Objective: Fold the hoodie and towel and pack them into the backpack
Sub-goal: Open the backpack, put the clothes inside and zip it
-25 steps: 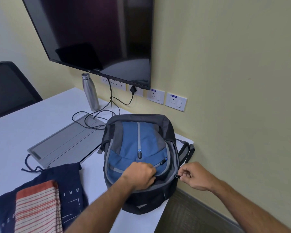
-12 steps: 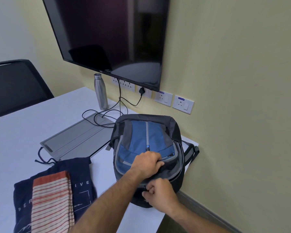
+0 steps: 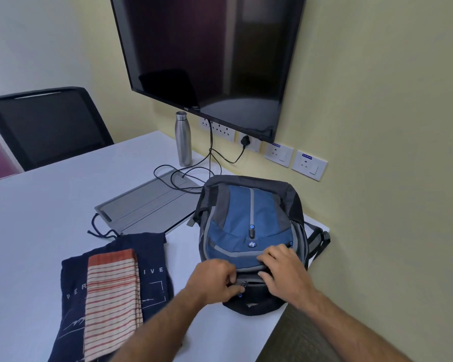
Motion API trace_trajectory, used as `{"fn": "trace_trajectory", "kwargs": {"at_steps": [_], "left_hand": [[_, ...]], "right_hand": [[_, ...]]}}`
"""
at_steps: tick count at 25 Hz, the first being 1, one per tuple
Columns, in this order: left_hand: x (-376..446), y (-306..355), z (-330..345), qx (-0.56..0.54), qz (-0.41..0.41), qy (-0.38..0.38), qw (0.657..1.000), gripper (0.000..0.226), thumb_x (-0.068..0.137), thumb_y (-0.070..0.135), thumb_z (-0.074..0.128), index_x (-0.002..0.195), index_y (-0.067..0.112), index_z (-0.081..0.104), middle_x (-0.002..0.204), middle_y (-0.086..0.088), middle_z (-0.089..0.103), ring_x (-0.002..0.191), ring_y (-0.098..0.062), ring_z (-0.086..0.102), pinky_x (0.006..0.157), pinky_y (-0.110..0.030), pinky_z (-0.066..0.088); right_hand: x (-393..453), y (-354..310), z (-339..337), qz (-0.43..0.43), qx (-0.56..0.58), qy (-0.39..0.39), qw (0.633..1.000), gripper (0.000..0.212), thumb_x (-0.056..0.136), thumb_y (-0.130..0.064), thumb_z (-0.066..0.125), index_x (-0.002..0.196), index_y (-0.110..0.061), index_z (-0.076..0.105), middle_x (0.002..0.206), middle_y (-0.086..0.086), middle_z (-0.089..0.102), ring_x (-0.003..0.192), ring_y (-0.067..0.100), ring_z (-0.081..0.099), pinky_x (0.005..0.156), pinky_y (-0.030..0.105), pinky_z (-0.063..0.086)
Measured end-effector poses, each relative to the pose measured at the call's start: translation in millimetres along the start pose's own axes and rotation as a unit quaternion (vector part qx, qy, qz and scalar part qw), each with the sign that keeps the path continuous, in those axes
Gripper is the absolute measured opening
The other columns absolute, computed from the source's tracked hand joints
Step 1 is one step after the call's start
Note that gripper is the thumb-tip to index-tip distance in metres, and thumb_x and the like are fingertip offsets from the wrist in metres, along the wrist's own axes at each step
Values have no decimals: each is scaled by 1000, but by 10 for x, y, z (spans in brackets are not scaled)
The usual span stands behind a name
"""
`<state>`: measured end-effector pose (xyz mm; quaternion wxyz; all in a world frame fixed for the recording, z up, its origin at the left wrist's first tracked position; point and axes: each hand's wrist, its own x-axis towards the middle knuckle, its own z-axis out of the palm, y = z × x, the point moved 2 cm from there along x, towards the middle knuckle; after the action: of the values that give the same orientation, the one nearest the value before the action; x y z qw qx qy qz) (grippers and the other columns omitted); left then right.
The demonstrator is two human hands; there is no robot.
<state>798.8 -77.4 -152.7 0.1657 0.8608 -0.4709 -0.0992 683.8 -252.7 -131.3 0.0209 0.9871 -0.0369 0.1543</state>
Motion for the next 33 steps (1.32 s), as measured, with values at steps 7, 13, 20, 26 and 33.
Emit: {"fn": "trace_trajectory", "kwargs": {"at_steps": [7,13,20,26,33], "left_hand": [[-131,217,304,-15,-115,37,993,24,91,41,57,104,21,63,110,1,69,104,-24,62,83,-33,51],[-156,115,237,-35,-71,39,996,14,90,37,55,93,24,58,102,7,68,98,-20,61,80,-34,49],[-332,-454,63,-20,-105,49,993,13,92,40,55,93,27,57,98,10,68,90,-18,62,79,-33,51],[-411,-697,23,-38,-141,68,987,12,94,38,59,92,27,60,96,10,67,85,-15,63,81,-37,57],[-402,-735,40,-50,-139,65,987,12,94,39,60,93,27,59,96,10,67,85,-14,63,83,-37,56]], "right_hand": [[193,-163,144,-77,-69,-56,993,21,61,-31,87,70,-25,68,69,-8,60,62,16,57,51,30,51],[222,-155,-4,-87,-70,-36,993,27,57,-29,89,66,-22,64,66,-7,58,59,16,56,47,29,48],[198,64,-121,-100,-77,-25,992,21,66,-29,85,71,-23,66,70,-8,60,62,15,57,49,29,48],[282,-281,-60,-103,-72,-30,992,24,62,-32,84,68,-21,63,68,-6,58,61,16,56,48,30,48],[793,-1072,341,-62,-116,-100,986,37,48,-33,90,69,-14,66,67,4,60,60,24,58,50,37,48]]}}
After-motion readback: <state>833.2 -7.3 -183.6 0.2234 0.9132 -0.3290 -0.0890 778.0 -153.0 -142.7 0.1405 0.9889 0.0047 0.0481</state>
